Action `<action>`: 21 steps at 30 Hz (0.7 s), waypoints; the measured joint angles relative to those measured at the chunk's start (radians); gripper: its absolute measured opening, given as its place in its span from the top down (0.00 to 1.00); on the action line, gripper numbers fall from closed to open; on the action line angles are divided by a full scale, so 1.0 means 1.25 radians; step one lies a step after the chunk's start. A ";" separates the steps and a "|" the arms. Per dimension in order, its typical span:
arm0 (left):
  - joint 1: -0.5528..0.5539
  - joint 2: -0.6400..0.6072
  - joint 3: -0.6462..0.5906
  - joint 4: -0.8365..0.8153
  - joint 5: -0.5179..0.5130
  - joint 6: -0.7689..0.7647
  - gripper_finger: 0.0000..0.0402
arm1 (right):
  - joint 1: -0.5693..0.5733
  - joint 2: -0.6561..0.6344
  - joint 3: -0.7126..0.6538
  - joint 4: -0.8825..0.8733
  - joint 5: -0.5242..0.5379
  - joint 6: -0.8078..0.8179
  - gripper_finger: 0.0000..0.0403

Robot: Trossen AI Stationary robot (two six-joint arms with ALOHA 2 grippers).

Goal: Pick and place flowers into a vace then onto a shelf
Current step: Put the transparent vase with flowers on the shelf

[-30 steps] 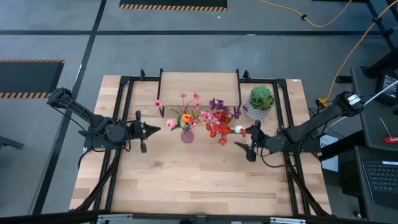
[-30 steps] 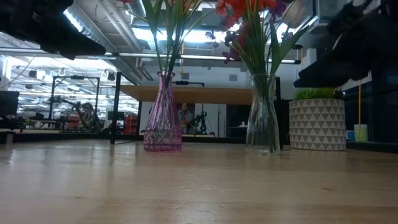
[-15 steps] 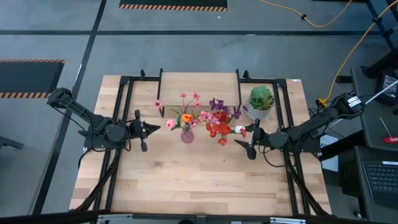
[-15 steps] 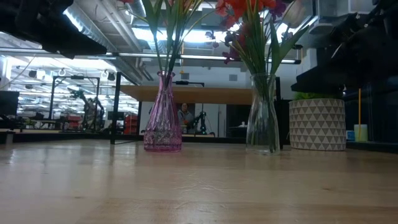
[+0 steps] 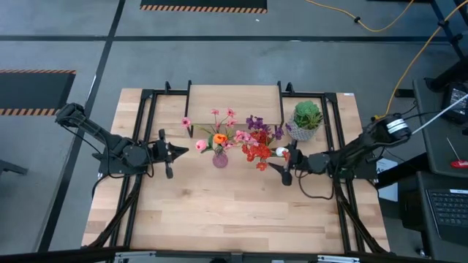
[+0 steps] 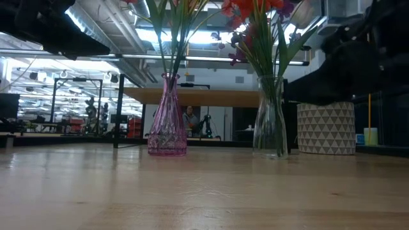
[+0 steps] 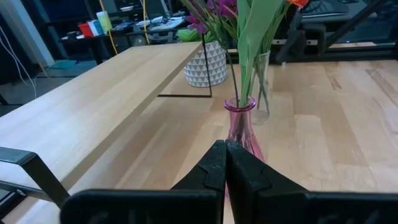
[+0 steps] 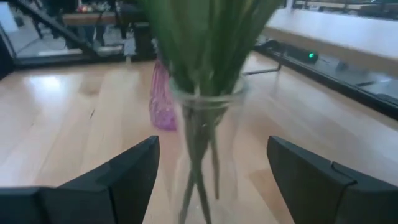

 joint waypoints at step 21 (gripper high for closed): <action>0.000 0.000 0.000 -0.001 0.001 0.015 0.99 | -0.081 0.188 0.131 0.007 -0.048 -0.030 0.26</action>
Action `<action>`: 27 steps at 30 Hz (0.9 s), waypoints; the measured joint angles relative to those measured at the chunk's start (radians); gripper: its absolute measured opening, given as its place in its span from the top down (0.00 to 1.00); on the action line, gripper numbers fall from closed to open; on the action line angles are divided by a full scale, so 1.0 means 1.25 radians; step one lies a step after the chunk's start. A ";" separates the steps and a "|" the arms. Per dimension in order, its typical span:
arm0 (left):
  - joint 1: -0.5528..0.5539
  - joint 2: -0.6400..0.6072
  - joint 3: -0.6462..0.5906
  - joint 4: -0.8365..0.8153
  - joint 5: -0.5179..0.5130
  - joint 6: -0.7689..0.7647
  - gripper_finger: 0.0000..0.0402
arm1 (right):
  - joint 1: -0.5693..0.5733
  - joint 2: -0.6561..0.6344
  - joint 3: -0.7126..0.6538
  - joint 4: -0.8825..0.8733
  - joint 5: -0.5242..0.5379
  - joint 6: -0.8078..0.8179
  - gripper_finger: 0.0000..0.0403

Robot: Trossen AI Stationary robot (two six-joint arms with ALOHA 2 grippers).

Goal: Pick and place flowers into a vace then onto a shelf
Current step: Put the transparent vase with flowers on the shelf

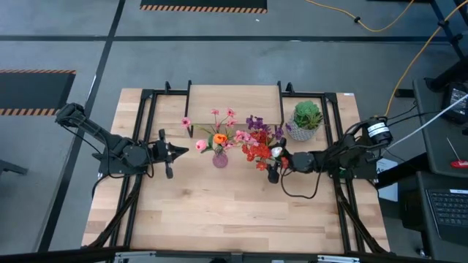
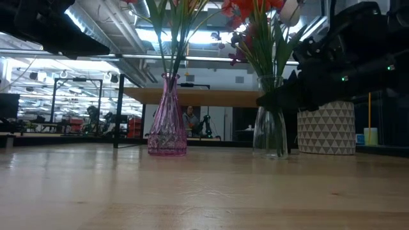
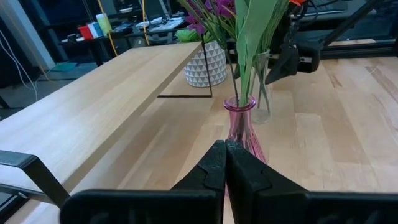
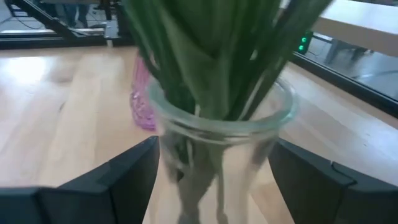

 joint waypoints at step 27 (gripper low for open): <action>0.000 0.000 0.000 0.000 0.000 -0.002 1.00 | 0.001 -0.014 -0.001 0.003 0.000 0.018 0.59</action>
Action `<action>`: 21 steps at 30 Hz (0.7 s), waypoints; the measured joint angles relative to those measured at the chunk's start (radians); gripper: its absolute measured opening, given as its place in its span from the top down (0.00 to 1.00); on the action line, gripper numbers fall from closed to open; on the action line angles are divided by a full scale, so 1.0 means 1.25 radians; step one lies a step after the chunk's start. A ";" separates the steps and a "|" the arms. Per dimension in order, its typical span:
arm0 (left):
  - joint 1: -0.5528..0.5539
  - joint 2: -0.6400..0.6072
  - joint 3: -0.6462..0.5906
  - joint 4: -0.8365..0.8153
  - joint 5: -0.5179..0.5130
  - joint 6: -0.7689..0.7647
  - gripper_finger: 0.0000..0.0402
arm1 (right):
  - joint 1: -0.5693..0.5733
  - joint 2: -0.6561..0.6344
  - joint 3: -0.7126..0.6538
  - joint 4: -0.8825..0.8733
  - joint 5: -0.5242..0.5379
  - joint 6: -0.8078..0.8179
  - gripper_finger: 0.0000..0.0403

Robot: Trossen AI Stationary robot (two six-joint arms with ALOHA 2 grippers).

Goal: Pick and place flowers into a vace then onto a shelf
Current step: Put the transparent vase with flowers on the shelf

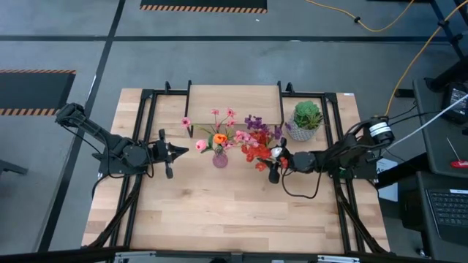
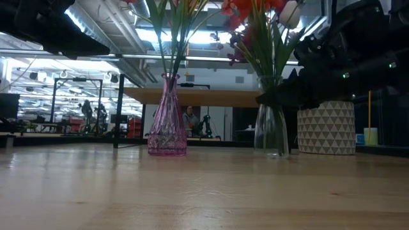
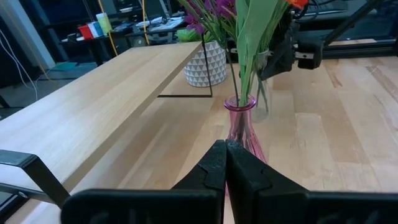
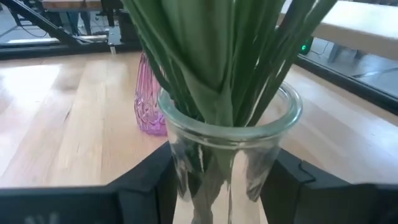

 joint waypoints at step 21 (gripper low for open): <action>0.000 0.000 0.000 0.000 0.000 0.002 0.99 | 0.002 -0.403 0.000 -0.401 0.057 -0.018 0.59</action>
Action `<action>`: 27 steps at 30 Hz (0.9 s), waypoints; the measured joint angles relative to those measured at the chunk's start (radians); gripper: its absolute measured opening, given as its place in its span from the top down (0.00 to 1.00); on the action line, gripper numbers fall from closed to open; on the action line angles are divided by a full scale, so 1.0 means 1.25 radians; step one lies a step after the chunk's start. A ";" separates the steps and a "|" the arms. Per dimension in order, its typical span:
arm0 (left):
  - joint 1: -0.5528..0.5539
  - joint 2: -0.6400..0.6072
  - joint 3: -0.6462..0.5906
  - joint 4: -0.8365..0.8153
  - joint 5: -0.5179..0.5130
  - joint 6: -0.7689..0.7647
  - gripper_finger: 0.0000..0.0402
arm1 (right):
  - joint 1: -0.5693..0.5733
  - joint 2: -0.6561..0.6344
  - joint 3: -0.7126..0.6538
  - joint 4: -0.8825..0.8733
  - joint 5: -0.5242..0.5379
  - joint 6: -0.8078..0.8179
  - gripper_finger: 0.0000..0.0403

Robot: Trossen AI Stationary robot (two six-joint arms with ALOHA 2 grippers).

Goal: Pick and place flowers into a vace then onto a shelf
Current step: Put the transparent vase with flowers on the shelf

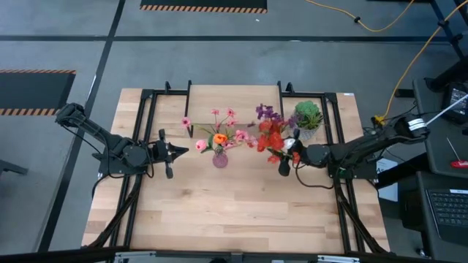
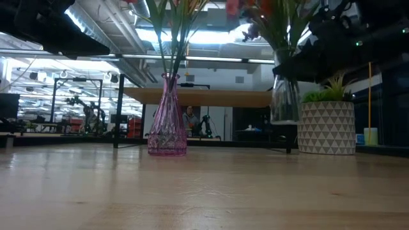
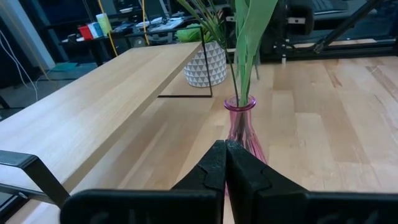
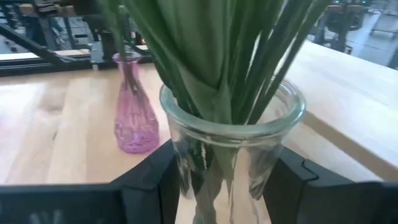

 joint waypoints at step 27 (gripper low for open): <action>0.000 0.000 0.000 -0.002 0.006 0.021 1.00 | -0.001 -0.344 0.042 -0.238 0.063 -0.109 0.59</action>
